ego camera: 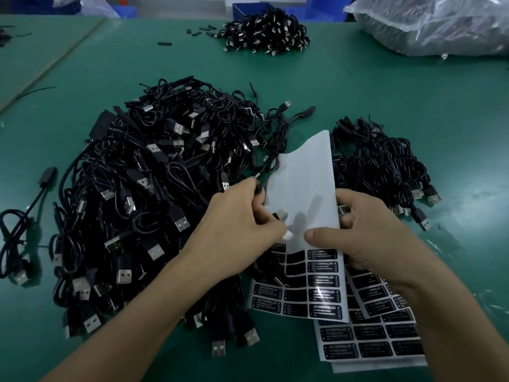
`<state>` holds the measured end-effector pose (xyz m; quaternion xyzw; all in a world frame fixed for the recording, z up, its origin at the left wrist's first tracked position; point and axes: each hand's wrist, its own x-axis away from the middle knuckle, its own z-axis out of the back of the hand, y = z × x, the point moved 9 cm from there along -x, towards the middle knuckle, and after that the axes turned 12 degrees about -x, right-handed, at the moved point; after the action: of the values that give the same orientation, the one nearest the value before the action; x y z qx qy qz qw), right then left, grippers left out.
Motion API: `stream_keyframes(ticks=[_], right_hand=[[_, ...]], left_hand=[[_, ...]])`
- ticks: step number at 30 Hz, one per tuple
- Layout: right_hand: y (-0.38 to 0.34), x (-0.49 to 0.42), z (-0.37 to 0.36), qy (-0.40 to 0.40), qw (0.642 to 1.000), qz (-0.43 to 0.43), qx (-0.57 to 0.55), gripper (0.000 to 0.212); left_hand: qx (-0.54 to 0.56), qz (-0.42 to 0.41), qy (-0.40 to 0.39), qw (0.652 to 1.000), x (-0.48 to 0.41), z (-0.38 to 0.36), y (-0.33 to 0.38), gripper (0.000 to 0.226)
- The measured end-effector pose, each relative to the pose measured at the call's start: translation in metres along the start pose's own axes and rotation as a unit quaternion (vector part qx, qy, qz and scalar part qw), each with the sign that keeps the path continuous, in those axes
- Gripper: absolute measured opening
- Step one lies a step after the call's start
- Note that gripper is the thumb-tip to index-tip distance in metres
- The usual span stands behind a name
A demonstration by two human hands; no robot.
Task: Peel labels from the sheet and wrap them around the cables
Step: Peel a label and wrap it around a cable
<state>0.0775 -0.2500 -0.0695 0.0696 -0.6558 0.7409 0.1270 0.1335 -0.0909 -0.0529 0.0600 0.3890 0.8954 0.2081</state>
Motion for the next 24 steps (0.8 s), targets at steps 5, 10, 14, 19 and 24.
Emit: stream_keyframes(ticks=[5,10,14,19,24], right_hand=[[-0.009,0.001,0.014,0.093,0.981,0.056,0.161,0.068],[-0.038,0.017,0.028,0.244,0.932,0.196,0.180,0.040],[-0.046,0.017,0.013,0.182,0.944,0.238,0.135,0.008],[-0.043,0.016,0.014,0.176,0.955,0.227,0.076,0.018],[-0.023,0.005,0.010,0.134,0.984,0.121,-0.007,0.020]], left_hand=[[0.105,0.048,0.033,0.993,-0.004,0.002,-0.012,0.027],[0.132,0.045,-0.006,0.990,-0.005,-0.006,-0.014,0.034],[0.171,0.039,-0.011,0.984,-0.006,-0.007,-0.013,0.040],[0.203,0.036,0.013,0.979,-0.006,-0.002,-0.012,0.044],[0.191,0.012,0.028,0.981,-0.004,0.003,-0.007,0.049]])
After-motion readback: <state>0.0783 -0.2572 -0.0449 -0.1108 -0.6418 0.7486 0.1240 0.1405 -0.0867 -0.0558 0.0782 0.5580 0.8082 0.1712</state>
